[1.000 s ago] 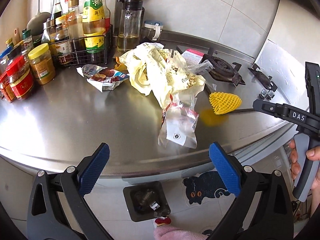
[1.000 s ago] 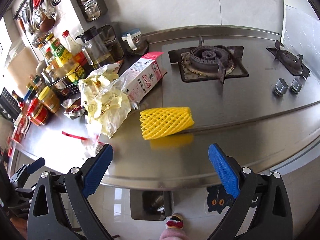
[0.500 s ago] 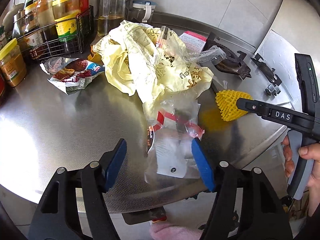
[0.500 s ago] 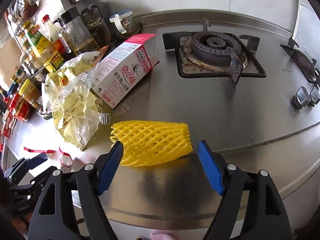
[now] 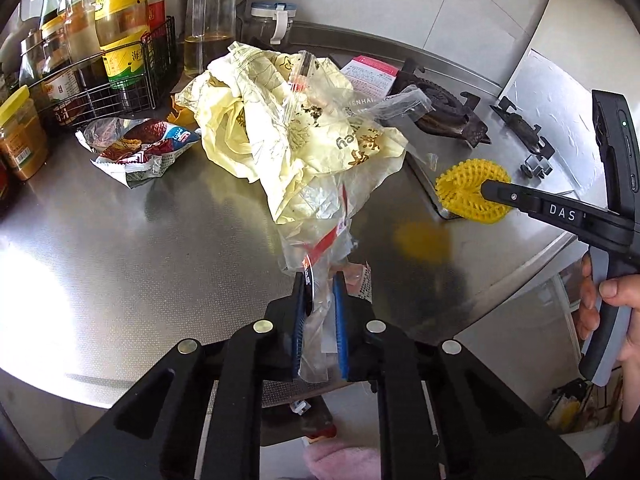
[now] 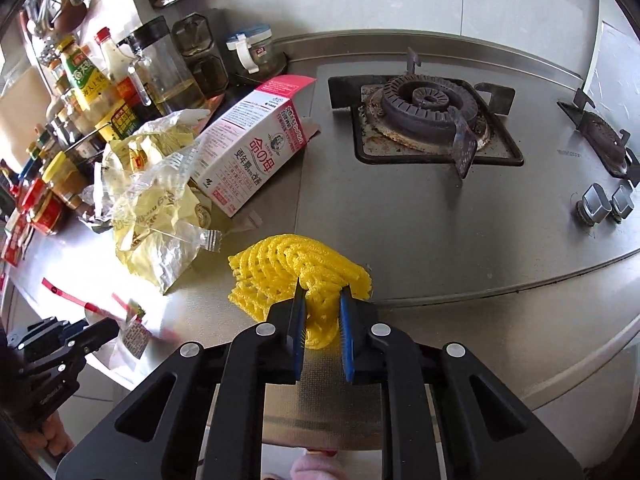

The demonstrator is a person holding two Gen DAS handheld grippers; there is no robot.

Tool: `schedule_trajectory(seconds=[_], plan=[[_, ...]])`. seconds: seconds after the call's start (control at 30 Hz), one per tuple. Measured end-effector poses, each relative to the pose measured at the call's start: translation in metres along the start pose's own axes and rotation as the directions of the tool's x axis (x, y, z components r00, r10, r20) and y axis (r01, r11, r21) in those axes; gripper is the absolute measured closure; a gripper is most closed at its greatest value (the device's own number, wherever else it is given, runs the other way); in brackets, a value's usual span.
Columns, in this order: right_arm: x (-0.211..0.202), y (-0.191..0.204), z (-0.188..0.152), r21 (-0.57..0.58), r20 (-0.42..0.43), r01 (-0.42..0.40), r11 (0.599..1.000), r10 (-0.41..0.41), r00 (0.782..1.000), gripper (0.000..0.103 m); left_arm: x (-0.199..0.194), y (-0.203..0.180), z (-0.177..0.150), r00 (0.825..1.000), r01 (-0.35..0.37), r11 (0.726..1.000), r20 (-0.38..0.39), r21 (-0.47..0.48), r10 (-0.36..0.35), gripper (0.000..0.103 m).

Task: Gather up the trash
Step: 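Carry bag and foam net over the bin and open both tools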

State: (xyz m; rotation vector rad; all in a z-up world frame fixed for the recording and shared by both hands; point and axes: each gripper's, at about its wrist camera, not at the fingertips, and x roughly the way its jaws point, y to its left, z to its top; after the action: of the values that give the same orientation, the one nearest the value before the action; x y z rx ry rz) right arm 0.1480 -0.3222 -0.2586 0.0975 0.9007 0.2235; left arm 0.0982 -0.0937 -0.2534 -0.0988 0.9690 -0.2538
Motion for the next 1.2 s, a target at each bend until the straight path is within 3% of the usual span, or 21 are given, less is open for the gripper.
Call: schedule_trajectory(seconds=[0.37, 0.7, 0.93, 1.2], plan=[[-0.055, 0.039, -0.040, -0.029, 0.049, -0.058, 0.998, 0.060, 0.997, 0.088, -0.064, -0.009, -0.033, 0.997, -0.002, 0.999, 0.071, 0.035, -0.001, 0.097], [-0.067, 0.075, -0.116, -0.046, -0.024, -0.095, 0.994, 0.094, 0.995, 0.088, -0.100, 0.003, -0.105, 0.999, -0.016, 1.000, 0.042, 0.010, 0.016, 0.097], [-0.033, 0.089, -0.177, -0.031, -0.146, -0.103, 0.994, 0.097, 0.985, 0.088, -0.079, 0.020, -0.164, 0.998, -0.021, 0.999, -0.058, -0.038, 0.019, 0.097], [0.035, 0.090, -0.219, -0.017, -0.265, -0.066, 0.998, 0.059, 0.962, 0.088, -0.021, 0.044, -0.208, 0.985, -0.038, 0.994, -0.174, -0.101, 0.020, 0.097]])
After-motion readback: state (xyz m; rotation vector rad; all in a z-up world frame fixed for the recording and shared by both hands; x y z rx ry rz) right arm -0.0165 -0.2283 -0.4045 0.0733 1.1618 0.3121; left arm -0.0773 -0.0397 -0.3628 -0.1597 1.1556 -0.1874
